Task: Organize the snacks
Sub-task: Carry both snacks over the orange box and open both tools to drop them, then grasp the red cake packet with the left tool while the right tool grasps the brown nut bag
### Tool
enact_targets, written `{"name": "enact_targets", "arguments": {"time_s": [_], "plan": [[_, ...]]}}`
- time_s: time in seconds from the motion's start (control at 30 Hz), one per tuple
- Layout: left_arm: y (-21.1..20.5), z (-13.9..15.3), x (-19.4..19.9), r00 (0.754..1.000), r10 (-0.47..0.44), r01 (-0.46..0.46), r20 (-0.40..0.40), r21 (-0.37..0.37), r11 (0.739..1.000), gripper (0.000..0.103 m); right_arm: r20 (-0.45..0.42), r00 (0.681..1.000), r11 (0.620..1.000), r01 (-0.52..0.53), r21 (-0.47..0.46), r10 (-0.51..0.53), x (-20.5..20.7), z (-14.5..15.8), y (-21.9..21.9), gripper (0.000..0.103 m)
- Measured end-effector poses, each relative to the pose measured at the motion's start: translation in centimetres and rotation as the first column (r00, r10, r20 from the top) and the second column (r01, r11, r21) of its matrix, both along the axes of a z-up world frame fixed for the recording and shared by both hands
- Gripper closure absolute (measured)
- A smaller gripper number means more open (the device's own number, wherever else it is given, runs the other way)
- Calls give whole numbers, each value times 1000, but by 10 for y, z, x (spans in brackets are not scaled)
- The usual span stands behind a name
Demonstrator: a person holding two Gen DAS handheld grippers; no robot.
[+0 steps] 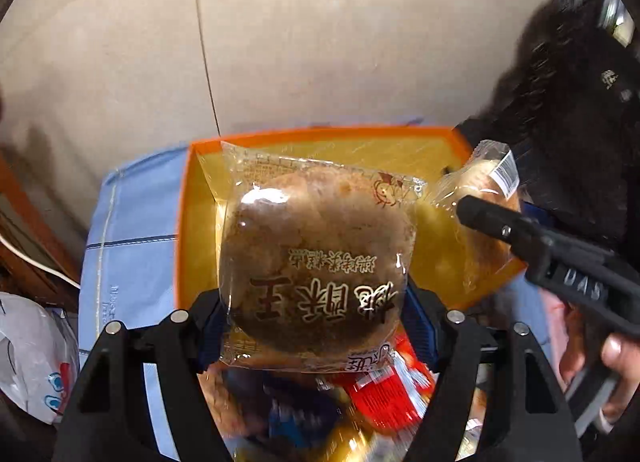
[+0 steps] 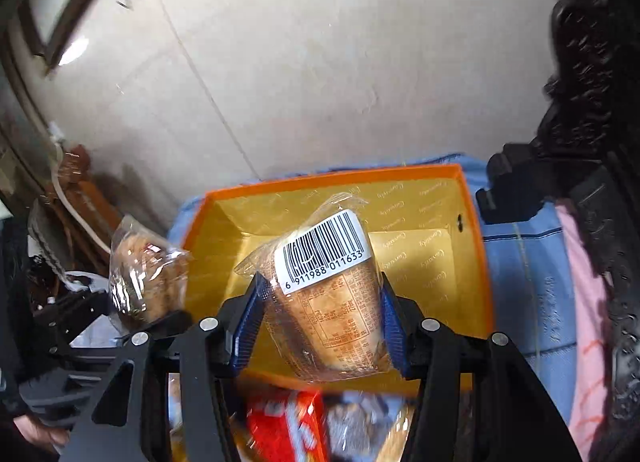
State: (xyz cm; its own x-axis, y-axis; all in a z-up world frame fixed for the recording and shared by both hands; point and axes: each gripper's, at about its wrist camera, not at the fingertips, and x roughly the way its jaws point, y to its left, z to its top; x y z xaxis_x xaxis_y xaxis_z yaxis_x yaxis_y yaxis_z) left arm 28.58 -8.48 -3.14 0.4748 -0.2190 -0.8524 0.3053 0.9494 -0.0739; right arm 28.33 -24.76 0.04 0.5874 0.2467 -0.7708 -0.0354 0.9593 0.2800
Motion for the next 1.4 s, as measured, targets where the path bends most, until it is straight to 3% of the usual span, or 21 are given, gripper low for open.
{"name": "enact_targets", "arguments": {"time_s": [0.1,0.13,0.2,0.33,0.47,0.57,0.77,0.93,1.07,1.23,1.4], "plan": [[-9,-28,22,997,20,-20,-76,-2,1000,30,-108,993,999,43,17,-41,14,-32,-5,47],[-10,-35,25,996,41,-39,-82,24,999,21,-124,990,998,64,27,-61,12,-37,-9,46],[-8,-37,23,996,69,-66,-53,63,996,8,-113,990,993,92,71,-83,3,-40,-16,35],[7,-23,12,997,76,-76,-17,30,997,7,-67,991,989,122,79,-117,-26,-29,-28,26],[35,-3,-18,996,89,-89,0,-3,996,4,-4,990,988,141,63,-141,-88,-9,-38,12],[73,-3,-59,994,108,-108,-4,-9,994,4,-10,991,991,135,11,-135,-134,-13,-43,10],[139,-50,-151,979,156,-147,-133,74,986,5,-130,978,987,159,-17,-160,-210,-41,-51,10],[163,-86,-206,956,188,-167,-226,108,980,5,-216,964,988,157,-9,-155,-246,-63,-37,9],[164,-104,-227,939,192,-171,-286,98,980,5,-225,965,991,137,-1,-134,-265,-66,-22,9],[157,-109,-231,927,222,-212,-303,67,975,5,-229,965,991,131,-4,-128,-280,-65,-14,9],[130,-121,-234,931,172,-144,-322,107,984,7,-258,953,986,164,10,-156,-294,-71,-20,9]]}}
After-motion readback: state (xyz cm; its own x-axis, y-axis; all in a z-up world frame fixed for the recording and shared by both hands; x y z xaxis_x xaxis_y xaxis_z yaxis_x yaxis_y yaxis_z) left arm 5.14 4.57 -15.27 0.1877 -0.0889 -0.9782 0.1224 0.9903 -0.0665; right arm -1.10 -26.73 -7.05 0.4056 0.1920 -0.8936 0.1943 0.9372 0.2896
